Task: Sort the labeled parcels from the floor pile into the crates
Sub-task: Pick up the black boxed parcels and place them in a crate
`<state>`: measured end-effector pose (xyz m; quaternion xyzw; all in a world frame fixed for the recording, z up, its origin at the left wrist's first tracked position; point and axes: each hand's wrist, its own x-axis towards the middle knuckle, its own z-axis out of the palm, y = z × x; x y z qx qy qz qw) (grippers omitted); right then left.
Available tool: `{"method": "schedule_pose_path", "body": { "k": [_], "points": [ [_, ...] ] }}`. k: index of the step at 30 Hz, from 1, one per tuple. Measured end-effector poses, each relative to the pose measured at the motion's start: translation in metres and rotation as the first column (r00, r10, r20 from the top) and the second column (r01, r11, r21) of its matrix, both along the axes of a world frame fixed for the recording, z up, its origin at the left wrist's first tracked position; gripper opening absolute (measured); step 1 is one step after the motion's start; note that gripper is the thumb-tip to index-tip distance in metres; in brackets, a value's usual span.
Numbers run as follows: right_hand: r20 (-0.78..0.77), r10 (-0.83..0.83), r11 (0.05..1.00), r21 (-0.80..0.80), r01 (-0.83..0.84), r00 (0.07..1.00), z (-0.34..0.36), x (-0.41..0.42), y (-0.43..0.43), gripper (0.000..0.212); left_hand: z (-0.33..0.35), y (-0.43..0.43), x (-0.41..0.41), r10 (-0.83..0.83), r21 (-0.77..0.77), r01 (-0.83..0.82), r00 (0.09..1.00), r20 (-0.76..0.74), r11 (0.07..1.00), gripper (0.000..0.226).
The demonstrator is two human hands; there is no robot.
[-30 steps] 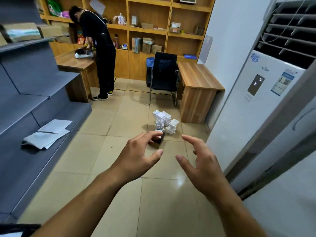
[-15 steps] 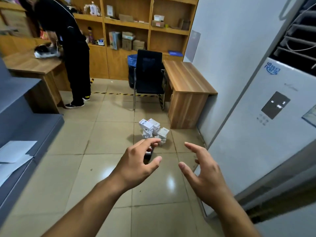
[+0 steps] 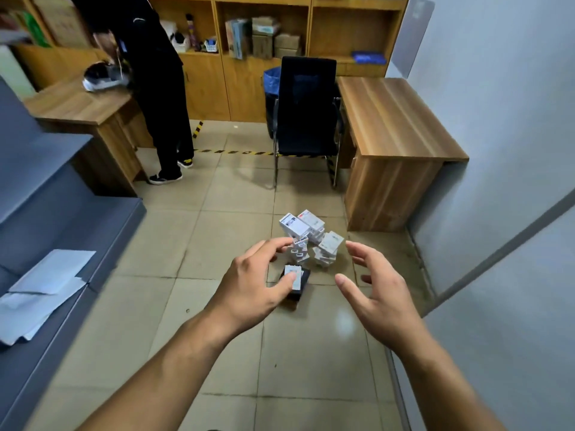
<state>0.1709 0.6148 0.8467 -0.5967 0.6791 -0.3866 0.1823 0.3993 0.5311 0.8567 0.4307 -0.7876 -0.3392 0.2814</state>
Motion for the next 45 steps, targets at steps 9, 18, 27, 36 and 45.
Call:
{"method": "schedule_pose_path", "body": {
  "k": [9,18,27,36,45],
  "points": [
    [0.010,-0.018,0.977,0.210,0.016,1.000,-0.087,-0.010,-0.165,0.061,-0.093,-0.165,0.011,0.066,0.154,-0.073,0.996,0.053,0.985,0.055],
    [-0.091,-0.193,0.836,0.506,0.213,0.977,-0.236,0.005,-0.276,0.057,-0.264,-0.347,0.008,-0.059,0.343,-0.024,0.972,0.229,0.939,0.061],
    [-0.008,-0.331,0.648,0.725,0.233,0.944,-0.471,-0.017,-0.340,0.074,-0.472,-0.412,-0.023,-0.226,0.443,0.048,0.906,0.357,0.895,0.065],
    [-0.104,-0.346,0.535,0.794,0.287,0.932,-0.694,-0.038,-0.401,0.095,-0.674,-0.416,-0.077,-0.199,0.514,-0.006,0.918,0.344,0.858,0.067],
    [-0.274,-0.095,0.496,0.821,0.284,0.957,-0.828,-0.035,-0.461,0.123,-0.833,-0.403,-0.079,-0.141,0.489,-0.136,0.861,0.488,0.861,0.065]
  ]
}}
